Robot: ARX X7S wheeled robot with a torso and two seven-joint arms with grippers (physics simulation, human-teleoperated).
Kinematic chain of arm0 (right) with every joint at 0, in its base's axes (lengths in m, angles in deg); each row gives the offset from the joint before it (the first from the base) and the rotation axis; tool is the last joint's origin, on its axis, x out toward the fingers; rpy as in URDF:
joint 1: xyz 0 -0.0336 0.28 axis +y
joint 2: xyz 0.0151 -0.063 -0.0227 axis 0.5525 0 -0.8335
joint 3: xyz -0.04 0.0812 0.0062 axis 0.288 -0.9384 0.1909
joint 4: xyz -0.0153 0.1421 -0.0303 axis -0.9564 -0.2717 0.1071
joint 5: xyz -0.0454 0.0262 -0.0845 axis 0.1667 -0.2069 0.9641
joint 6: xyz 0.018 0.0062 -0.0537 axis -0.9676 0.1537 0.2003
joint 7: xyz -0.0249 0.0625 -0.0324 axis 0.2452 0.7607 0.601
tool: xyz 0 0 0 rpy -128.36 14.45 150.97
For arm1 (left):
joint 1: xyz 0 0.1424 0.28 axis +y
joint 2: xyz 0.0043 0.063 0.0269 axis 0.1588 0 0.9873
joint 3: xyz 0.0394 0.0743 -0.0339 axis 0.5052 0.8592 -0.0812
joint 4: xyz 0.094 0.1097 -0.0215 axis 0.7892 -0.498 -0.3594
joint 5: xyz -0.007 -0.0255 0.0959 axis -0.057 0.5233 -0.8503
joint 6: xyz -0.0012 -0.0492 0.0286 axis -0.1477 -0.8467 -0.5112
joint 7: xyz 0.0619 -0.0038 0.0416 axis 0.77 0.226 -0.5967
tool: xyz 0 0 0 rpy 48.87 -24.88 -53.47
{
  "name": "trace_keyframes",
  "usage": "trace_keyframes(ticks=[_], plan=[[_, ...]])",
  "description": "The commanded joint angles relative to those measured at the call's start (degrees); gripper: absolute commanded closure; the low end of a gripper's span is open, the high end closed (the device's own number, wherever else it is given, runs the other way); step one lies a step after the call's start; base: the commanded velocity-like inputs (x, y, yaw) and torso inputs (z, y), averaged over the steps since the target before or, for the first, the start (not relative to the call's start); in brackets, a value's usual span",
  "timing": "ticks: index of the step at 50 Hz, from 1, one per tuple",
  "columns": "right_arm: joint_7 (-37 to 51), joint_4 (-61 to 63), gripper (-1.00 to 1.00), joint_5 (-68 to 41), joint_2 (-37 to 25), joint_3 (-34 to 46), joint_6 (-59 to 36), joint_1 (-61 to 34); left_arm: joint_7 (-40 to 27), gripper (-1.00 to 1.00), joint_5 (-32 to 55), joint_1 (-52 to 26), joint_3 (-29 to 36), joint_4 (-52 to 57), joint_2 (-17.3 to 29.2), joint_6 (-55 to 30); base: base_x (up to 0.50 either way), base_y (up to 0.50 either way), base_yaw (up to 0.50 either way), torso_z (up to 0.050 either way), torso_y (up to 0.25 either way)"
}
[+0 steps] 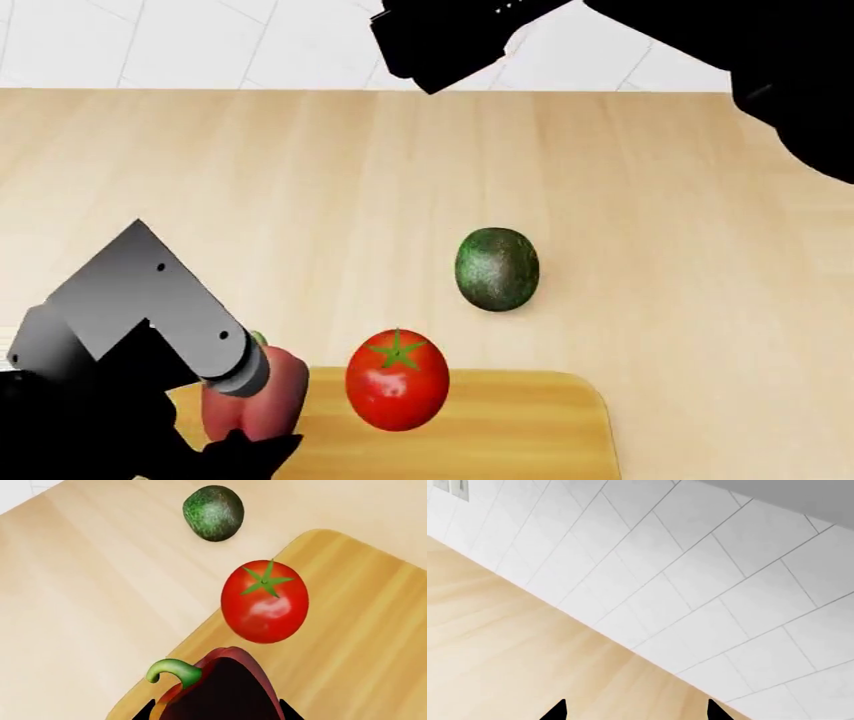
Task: Place the avocado, onion, tomato and bell pepper on the cutting board.
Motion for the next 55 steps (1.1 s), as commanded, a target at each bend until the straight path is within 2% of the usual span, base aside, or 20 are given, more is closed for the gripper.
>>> trace_keyframes(ticks=[1,12,13,30,39,47,55], plan=[[-0.79,-0.16,-1.00,0.82,0.29,0.30,0.71,0.83,-0.40,1.00,-0.20,1.57,1.62,-0.14,-0.20,0.33,0.00,0.00,0.00,0.000,0.000],[-0.94,0.00,-1.00,1.01,0.29,0.44,1.13,1.19,-0.63,1.00,-0.23,1.30,2.21,-0.24,0.09,0.34,0.00,0.00,0.00,0.000,0.000],[-1.06,-0.09,-1.00,1.13,0.31,0.49,1.10,1.10,-1.33,-1.00,0.47,1.14,2.30,-0.33,0.14,0.64,0.00,0.00,0.00,0.000,0.000],[-2.62,-1.67,-1.00,3.06,0.38,2.12,-0.18,0.36,-5.35,-1.00,8.30,-3.51,2.37,1.08,1.93,1.86,0.00,0.00,0.00,0.001,0.000],[-4.01,-3.79,-1.00,4.88,-0.07,4.83,-3.29,-0.39,-7.89,-1.00,14.98,-4.44,-1.07,6.16,6.98,6.27,0.00,0.00,0.00,0.000,0.000],[-6.33,-10.50,-1.00,6.74,1.22,7.73,-4.91,0.48,-7.35,-1.00,11.38,-3.47,-4.68,11.13,10.37,6.78,0.00,0.00,0.00,0.000,0.000],[-11.12,-14.99,-1.00,10.29,3.58,10.84,-6.19,-0.25,-7.56,-1.00,14.08,-5.90,-7.94,12.15,13.45,8.82,0.00,0.00,0.00,0.000,0.000]])
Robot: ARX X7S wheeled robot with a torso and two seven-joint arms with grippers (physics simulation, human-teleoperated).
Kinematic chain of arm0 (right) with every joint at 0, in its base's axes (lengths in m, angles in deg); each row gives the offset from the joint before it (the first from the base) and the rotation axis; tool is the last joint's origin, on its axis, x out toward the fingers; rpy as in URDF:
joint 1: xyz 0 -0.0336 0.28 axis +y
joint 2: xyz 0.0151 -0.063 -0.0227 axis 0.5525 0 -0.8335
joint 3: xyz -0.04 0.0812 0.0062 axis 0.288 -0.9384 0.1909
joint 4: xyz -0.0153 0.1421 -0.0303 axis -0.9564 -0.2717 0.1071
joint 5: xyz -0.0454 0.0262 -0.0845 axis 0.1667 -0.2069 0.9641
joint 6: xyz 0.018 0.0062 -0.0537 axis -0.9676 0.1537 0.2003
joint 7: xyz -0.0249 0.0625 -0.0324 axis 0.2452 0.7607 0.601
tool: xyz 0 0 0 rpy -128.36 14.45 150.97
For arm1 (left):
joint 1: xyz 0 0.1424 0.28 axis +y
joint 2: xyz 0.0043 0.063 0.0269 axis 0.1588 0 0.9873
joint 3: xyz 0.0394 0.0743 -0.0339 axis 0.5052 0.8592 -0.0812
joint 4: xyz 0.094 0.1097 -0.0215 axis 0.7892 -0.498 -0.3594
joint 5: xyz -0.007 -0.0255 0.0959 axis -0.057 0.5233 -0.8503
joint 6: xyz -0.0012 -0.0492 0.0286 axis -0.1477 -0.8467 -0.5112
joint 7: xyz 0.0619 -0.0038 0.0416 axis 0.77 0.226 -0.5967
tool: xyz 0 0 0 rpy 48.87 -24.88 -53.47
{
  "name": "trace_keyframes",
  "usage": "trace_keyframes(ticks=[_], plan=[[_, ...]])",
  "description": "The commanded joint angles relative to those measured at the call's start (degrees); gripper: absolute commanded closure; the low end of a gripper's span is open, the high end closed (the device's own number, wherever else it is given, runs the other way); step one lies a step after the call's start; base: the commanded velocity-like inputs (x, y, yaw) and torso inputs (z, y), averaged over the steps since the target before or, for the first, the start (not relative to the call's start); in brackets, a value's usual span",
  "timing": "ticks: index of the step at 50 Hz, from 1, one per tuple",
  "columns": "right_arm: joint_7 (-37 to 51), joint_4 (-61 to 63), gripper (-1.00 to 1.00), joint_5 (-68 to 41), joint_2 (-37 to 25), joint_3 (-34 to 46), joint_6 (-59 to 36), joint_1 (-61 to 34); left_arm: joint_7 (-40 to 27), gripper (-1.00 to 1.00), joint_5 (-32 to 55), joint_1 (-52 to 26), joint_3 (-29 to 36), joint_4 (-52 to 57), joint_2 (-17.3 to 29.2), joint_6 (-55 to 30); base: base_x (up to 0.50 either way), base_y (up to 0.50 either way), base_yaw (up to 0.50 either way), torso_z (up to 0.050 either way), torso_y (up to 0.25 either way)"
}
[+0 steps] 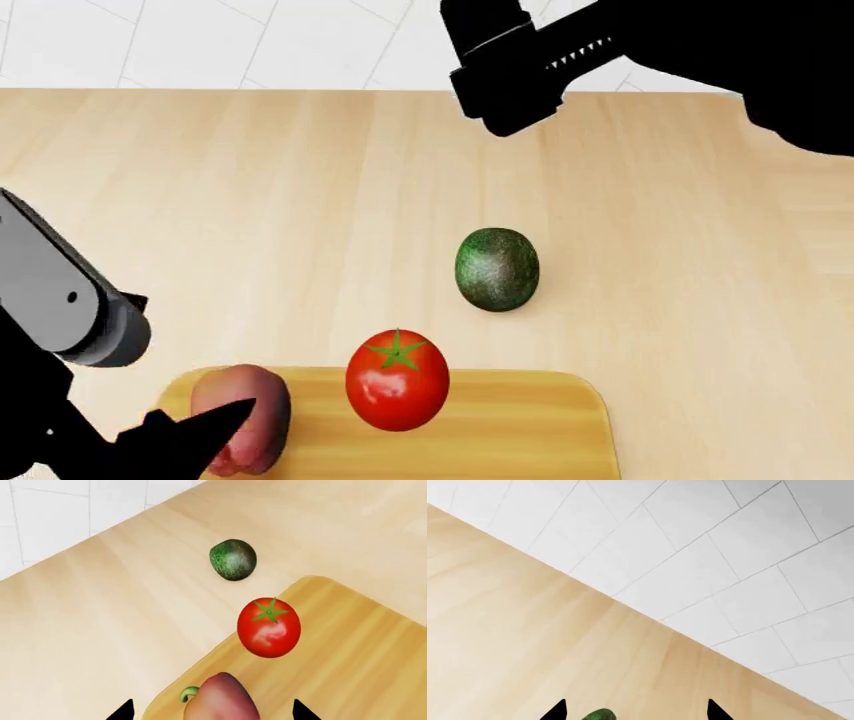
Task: Place the avocado, onion, tomato and bell pepper on the cutting board.
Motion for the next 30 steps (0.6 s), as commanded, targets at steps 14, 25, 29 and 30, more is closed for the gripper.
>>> trace_keyframes(ticks=[14,25,29,30], plan=[[-19.27,-18.41,-1.00,12.92,9.25,10.69,0.36,-1.30,-0.29,-1.00,6.92,-5.12,-8.14,3.40,10.25,4.17,0.00,0.00,0.00,0.000,0.000],[-26.49,-27.82,-1.00,18.49,14.30,14.31,5.98,1.50,-0.04,-1.00,7.69,-7.20,-8.76,2.31,10.73,4.17,0.00,0.00,0.00,0.000,0.000],[-28.09,-30.18,-1.00,19.59,15.69,15.11,7.57,2.94,0.26,-1.00,7.71,-7.20,-9.00,2.31,11.04,4.23,0.00,0.00,0.00,0.000,0.000],[-28.08,-31.53,-1.00,19.12,16.16,14.32,8.35,3.34,0.54,-1.00,7.35,-6.92,-9.12,2.36,11.16,4.12,0.00,0.00,0.00,0.000,0.000]])
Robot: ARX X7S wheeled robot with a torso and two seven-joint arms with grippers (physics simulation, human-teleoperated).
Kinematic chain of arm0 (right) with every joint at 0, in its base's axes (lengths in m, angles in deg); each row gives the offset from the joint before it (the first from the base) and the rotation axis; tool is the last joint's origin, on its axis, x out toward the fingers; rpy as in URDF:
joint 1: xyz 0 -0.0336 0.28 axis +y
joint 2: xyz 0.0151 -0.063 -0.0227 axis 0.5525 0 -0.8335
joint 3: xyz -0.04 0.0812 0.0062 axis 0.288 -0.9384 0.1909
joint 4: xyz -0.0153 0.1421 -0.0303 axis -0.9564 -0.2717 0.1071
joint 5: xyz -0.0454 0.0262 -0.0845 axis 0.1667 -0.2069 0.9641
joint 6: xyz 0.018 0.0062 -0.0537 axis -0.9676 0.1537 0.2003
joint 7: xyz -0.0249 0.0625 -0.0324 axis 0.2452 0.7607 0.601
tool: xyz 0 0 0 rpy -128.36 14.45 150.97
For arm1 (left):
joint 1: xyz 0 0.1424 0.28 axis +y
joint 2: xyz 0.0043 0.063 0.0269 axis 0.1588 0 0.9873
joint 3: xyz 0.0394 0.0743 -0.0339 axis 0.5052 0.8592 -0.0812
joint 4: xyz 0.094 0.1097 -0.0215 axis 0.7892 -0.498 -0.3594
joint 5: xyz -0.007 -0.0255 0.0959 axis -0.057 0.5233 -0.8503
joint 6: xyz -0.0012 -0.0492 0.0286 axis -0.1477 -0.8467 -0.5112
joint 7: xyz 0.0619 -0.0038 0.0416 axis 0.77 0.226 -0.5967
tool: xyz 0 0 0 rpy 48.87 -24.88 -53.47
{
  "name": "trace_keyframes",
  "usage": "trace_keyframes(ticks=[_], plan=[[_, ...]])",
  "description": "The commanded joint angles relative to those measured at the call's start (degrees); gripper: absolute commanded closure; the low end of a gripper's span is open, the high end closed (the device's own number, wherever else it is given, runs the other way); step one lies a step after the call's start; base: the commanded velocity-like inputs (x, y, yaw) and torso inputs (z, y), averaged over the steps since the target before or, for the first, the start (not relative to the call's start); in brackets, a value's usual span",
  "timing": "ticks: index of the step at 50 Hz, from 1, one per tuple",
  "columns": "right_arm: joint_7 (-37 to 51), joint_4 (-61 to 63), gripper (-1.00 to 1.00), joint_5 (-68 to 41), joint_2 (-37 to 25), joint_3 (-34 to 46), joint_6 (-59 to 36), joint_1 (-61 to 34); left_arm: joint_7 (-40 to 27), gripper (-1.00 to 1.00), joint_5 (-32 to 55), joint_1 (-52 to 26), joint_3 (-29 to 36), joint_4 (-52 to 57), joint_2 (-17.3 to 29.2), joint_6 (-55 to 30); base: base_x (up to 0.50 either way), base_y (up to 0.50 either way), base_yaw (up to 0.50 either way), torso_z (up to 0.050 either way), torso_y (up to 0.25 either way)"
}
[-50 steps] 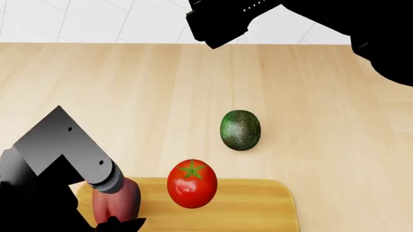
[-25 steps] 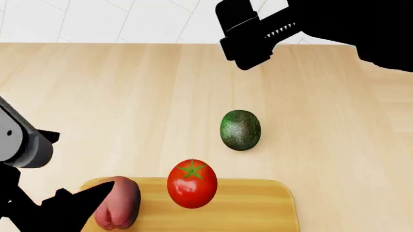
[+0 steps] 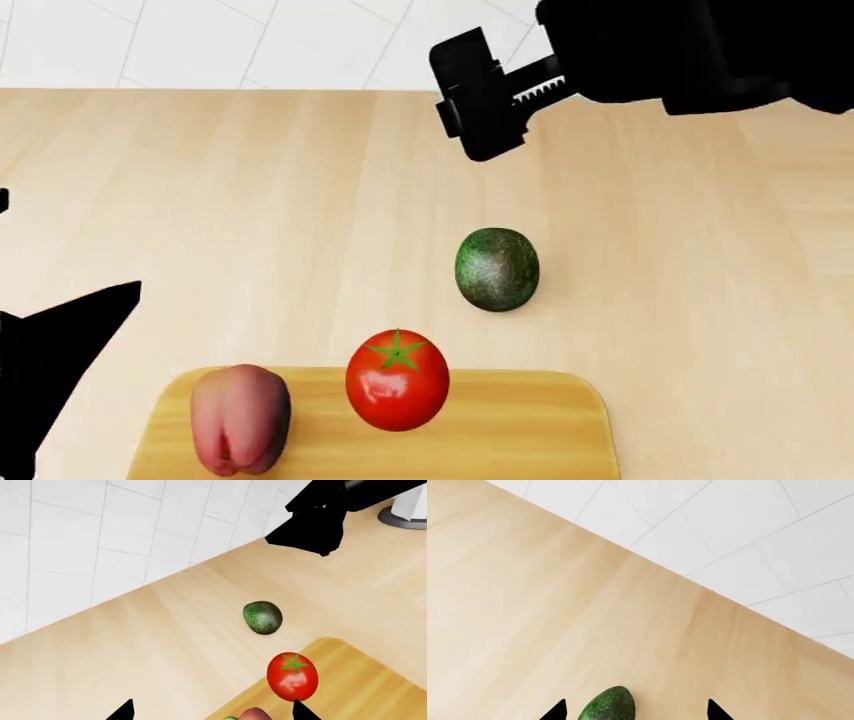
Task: Place the avocado, onion, tomato and bell pepper on the cutting board.
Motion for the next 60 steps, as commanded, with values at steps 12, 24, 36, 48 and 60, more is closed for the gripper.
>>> trace_keyframes(ticks=[12,24,36,48,60], plan=[[-10.59,-18.20,-1.00,7.68,9.32,4.67,10.64,7.65,1.53,-1.00,-1.13,-0.48,-0.73,-0.99,0.73,-0.31,0.00,0.00,0.00,0.000,0.000],[-11.62,-22.64,-1.00,8.23,11.19,4.66,13.21,10.88,1.56,-1.00,-0.91,-1.32,-0.38,-1.44,0.43,-0.40,0.00,0.00,0.00,0.000,0.000],[-10.96,-22.87,-1.00,8.14,11.29,4.59,14.38,14.43,1.48,-1.00,-0.04,-2.03,-0.03,-2.10,0.22,-0.01,0.00,0.00,0.00,0.000,0.000],[-9.82,-22.53,-1.00,7.61,10.97,4.09,15.51,18.10,2.39,-1.00,-0.91,-1.31,-0.32,-2.19,0.31,0.30,0.00,0.00,0.00,0.000,0.000],[-11.23,-25.00,-1.00,8.35,12.57,4.47,17.58,20.44,2.79,-1.00,-1.31,-0.93,-0.42,-2.06,0.57,0.54,0.00,0.00,0.00,0.000,0.000]])
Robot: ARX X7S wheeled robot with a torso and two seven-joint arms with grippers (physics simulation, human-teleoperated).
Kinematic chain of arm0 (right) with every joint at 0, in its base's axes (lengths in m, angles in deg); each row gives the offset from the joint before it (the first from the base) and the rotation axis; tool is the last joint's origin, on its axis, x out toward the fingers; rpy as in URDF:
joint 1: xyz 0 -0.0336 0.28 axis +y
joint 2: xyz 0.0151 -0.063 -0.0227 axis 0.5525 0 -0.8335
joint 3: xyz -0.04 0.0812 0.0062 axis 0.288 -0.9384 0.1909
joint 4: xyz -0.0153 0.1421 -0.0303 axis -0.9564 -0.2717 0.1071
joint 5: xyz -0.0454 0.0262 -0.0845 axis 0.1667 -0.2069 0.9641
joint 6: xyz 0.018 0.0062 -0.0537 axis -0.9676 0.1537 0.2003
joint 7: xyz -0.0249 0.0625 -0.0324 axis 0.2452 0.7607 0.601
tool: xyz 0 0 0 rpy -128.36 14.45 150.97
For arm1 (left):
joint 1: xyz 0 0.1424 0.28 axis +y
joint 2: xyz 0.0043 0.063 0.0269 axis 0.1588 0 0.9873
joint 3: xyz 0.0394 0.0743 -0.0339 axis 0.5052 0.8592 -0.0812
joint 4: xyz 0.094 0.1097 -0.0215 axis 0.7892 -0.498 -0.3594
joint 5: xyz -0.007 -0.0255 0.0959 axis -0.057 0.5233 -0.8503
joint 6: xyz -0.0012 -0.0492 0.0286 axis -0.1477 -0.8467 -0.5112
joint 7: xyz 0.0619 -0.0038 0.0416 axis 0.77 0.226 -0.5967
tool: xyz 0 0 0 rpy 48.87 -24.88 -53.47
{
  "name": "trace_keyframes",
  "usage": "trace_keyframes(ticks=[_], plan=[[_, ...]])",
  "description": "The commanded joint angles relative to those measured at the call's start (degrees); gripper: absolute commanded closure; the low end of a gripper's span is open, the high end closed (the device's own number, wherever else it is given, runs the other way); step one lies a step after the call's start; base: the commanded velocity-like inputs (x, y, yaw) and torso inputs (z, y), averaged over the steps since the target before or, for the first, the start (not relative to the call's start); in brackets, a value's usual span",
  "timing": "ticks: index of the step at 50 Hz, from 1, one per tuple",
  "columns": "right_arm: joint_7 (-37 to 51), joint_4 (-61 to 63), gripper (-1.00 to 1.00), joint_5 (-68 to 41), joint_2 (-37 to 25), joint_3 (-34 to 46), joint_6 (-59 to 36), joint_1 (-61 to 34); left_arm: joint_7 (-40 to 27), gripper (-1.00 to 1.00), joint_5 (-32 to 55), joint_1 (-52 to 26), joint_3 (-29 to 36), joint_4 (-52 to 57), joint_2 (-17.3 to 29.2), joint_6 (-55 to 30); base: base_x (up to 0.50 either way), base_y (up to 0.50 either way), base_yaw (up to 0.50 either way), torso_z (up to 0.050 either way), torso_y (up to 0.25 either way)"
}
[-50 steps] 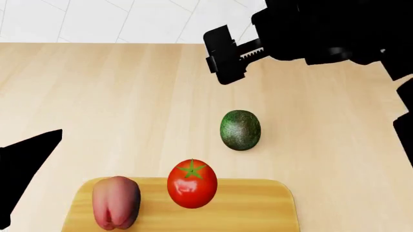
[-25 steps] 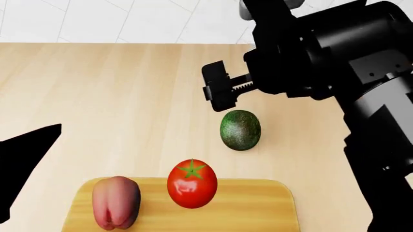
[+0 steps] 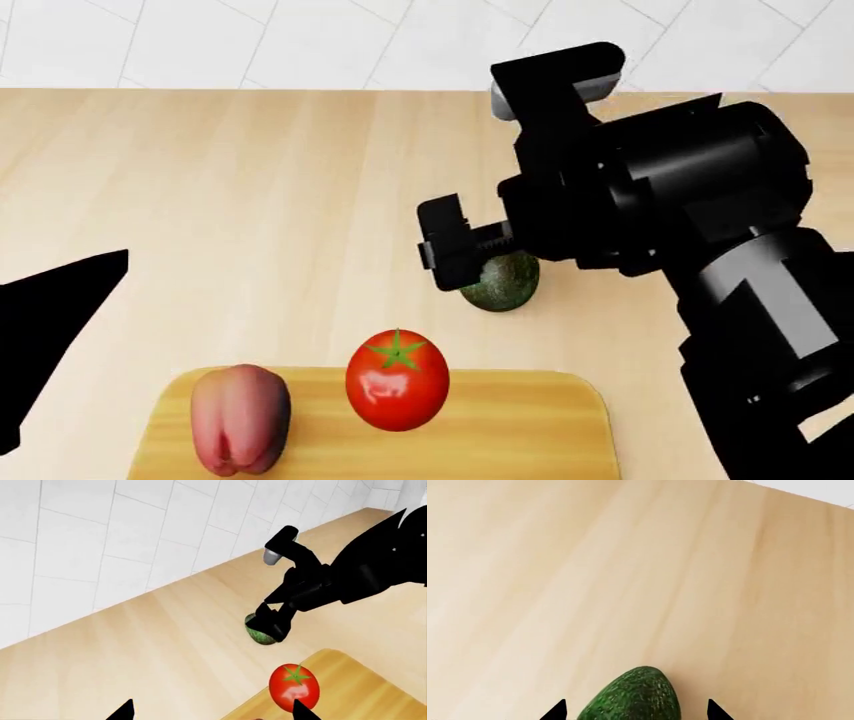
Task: Place the avocado, onion, tomato and bell pepper on the cutting board.
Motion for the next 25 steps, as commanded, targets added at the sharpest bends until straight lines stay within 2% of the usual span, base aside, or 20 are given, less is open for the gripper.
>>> trace_keyframes(ticks=[1,23,24,25], plan=[[-0.89,-1.93,-1.00,0.50,1.11,0.23,1.70,2.46,0.61,-1.00,-0.52,0.49,-0.19,0.01,0.25,0.26,0.00,0.00,0.00,0.000,0.000],[-0.22,-1.70,-1.00,0.47,0.92,0.08,2.43,4.85,0.44,-1.00,-0.27,0.38,0.10,0.41,0.43,0.69,0.00,0.00,0.00,0.000,0.000],[0.32,-0.99,1.00,0.35,0.56,-0.04,2.25,4.77,0.46,-1.00,-0.24,0.35,0.13,0.45,0.40,0.69,0.00,0.00,0.00,0.000,0.000],[0.81,-0.19,1.00,0.19,0.09,-0.14,1.99,4.71,0.48,-1.00,-0.23,0.30,0.14,0.42,0.41,0.65,0.00,0.00,0.00,0.000,0.000]])
